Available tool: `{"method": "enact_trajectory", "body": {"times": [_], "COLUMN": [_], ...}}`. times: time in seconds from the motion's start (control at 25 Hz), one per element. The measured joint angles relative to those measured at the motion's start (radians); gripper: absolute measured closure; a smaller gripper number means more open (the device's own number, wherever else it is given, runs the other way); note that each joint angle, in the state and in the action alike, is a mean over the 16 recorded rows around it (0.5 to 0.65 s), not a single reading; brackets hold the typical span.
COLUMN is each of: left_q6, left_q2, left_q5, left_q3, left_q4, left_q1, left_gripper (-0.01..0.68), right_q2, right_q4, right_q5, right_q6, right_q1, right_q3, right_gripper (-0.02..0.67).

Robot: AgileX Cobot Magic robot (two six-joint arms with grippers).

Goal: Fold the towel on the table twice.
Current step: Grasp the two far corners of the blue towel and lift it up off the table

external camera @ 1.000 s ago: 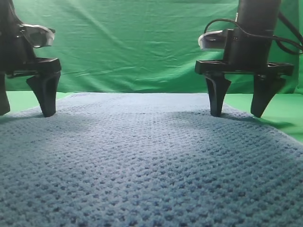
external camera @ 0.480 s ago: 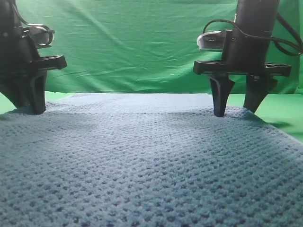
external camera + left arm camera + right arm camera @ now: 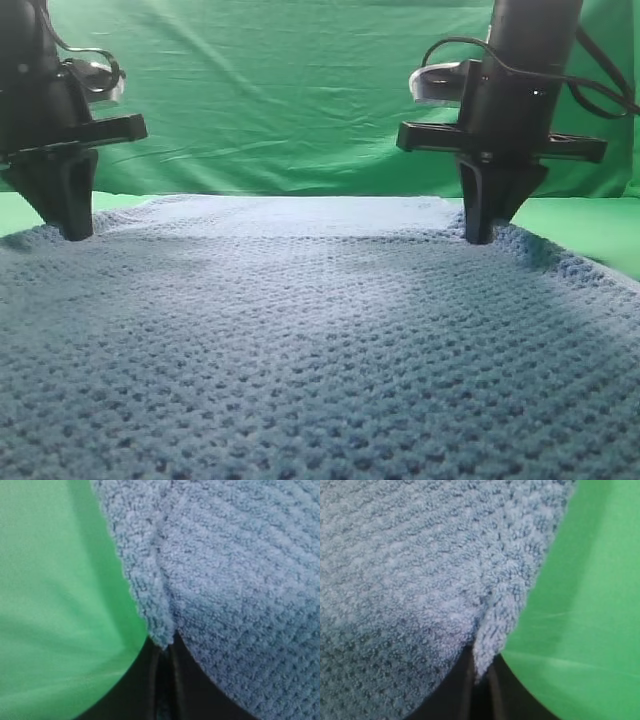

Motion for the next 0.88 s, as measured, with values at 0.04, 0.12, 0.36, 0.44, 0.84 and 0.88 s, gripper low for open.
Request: {"method": "enact_trajectory", "body": {"times": [0.04, 0.12, 0.36, 0.44, 0.84, 0.88], "left_q6": [-0.003, -0.011, -0.051, -0.070, -0.157, -0.164], "left_q2": [0.006, 0.018, 0.045, 0.048, 0.030, 0.029], "left_q5": [0.034, 0.105, 0.301, 0.343, 0.327, 0.319], "left_q3": [-0.029, -0.101, -0.412, -0.533, -1.010, -1.031], "left_q4": [0.005, 0.016, 0.050, 0.062, 0.109, 0.114], "left_q1": [-0.001, -0.003, -0.011, -0.013, -0.016, -0.016], "left_gripper": [0.673, 0.673, 0.673, 0.673, 0.673, 0.673], "right_q2": [-0.005, -0.018, -0.053, -0.064, -0.079, -0.078], "right_q4": [-0.003, -0.011, -0.046, -0.062, -0.132, -0.137], "right_q5": [0.005, 0.016, 0.052, 0.056, 0.009, 0.006], "right_q6": [0.000, 0.000, 0.000, 0.000, -0.021, -0.025], "right_q1": [0.000, 0.001, 0.002, 0.002, 0.001, 0.000], "right_q3": [-0.014, -0.051, -0.242, -0.326, -0.688, -0.707], "right_gripper": [0.637, 0.647, 0.649, 0.649, 0.649, 0.649]}}
